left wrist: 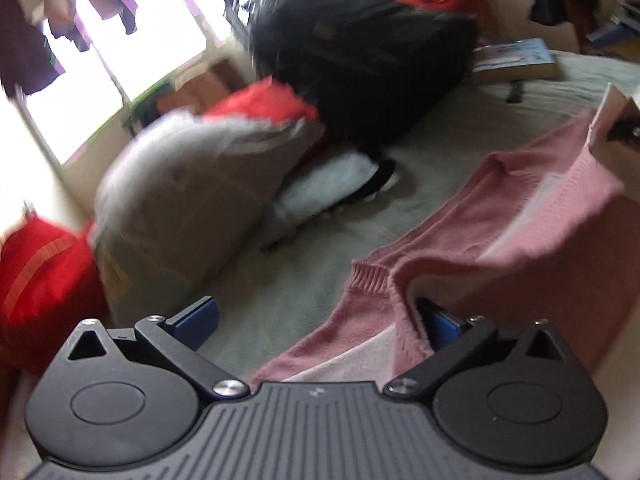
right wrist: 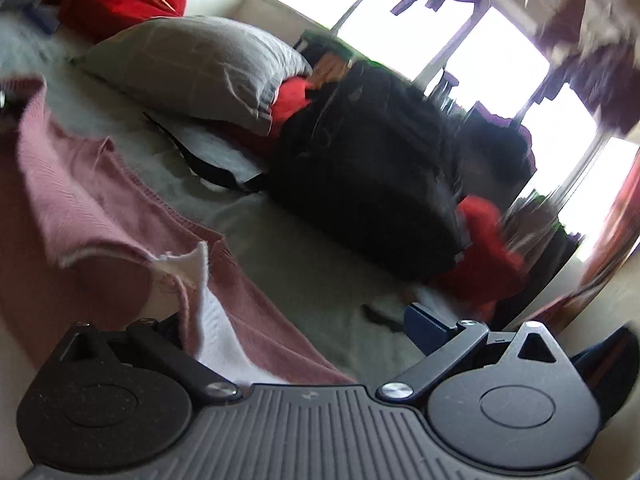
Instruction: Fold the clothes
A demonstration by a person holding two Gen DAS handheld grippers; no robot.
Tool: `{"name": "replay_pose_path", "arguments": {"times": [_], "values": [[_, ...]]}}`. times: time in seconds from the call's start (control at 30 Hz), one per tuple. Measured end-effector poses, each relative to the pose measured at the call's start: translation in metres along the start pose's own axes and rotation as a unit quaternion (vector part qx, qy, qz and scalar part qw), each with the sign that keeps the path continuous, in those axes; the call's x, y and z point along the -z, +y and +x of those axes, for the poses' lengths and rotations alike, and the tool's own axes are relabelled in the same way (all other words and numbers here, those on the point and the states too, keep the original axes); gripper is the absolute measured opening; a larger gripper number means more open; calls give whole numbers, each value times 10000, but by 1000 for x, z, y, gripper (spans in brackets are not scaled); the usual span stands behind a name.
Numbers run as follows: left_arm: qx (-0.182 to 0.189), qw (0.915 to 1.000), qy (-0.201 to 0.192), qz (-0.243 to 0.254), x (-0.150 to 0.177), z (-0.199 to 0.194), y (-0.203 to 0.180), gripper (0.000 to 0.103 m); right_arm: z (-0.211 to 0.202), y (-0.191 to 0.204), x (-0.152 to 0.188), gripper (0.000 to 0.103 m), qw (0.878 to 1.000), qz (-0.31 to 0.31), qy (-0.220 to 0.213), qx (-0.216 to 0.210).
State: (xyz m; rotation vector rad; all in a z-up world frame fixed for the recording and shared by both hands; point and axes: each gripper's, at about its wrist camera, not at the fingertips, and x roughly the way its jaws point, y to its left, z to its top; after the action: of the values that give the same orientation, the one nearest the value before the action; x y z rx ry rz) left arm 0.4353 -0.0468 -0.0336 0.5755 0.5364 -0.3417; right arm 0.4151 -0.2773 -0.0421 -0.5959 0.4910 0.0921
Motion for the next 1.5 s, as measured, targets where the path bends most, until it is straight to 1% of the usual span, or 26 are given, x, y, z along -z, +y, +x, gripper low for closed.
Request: {"name": "replay_pose_path", "arguments": {"times": [0.1,0.17,0.2,0.27,0.3,0.37,0.43,0.47,0.53,0.57,0.63,0.7,0.73,0.9,0.97,1.03,1.1,1.2,1.27,1.37,1.43,1.5], "values": [[264,9993,104,-230,-1,14,7,102,23,-11,0,103,9976,395,306,-488],[439,9981,174,-384,-1,23,11,102,28,-19,1,103,9939,547,378,-885],[548,9973,138,-460,-3,22,15,102,28,-25,0,103,9908,637,383,-1133],[799,9948,-59,-632,-11,11,25,102,28,-37,-3,103,9825,817,392,-1626],[918,9928,-161,-747,-15,4,32,102,26,-45,-5,103,9787,957,365,-1777],[1000,9900,-319,-941,-21,-10,43,102,18,-64,-11,103,9712,1303,267,-1978],[1023,9880,-417,-1079,-25,-25,52,102,4,-83,-13,103,9632,1767,70,-2023],[1154,9859,-424,-1132,-24,-32,54,102,-4,-90,-13,103,9581,1961,-8,-2086],[1541,9796,-367,-1233,-19,-46,55,102,-20,-97,-9,103,9456,2163,-135,-2427],[1758,9761,-291,-1243,-13,-53,53,102,-28,-96,-6,103,9401,2161,-186,-2631],[2182,9682,-114,-1217,1,-65,46,102,-43,-89,2,103,9344,2014,-224,-2930],[2527,9602,112,-1187,17,-74,35,102,-54,-77,11,103,9327,1761,-193,-3142],[2692,9554,253,-1186,25,-76,30,102,-55,-73,15,103,9326,1714,-152,-3172],[3419,9290,723,-1219,54,-68,6,102,-48,-55,31,103,9334,1644,91,-3189],[3568,9211,879,-1286,59,-56,2,102,-45,-48,37,103,9335,1616,188,-3196],[3543,9202,962,-1358,59,-43,2,102,-42,-41,44,103,9335,1587,285,-3202],[3343,9266,825,-1511,52,-36,10,102,-39,-36,49,103,9332,1583,348,-3206],[3014,9350,460,-1812,43,-34,31,102,-36,-36,51,103,9330,1634,346,-3186],[2698,9418,347,-1977,38,-27,46,102,-33,-37,52,103,9346,1655,359,-3128],[2106,9510,352,-2235,35,-18,64,102,-29,-40,52,103,9361,1741,363,-3034],[1947,9542,290,-2254,38,-21,67,102,-31,-41,52,103,9367,1784,328,-2995],[2005,9558,247,-2135,41,-29,58,102,-37,-39,54,103,9374,1769,261,-2989]]}}
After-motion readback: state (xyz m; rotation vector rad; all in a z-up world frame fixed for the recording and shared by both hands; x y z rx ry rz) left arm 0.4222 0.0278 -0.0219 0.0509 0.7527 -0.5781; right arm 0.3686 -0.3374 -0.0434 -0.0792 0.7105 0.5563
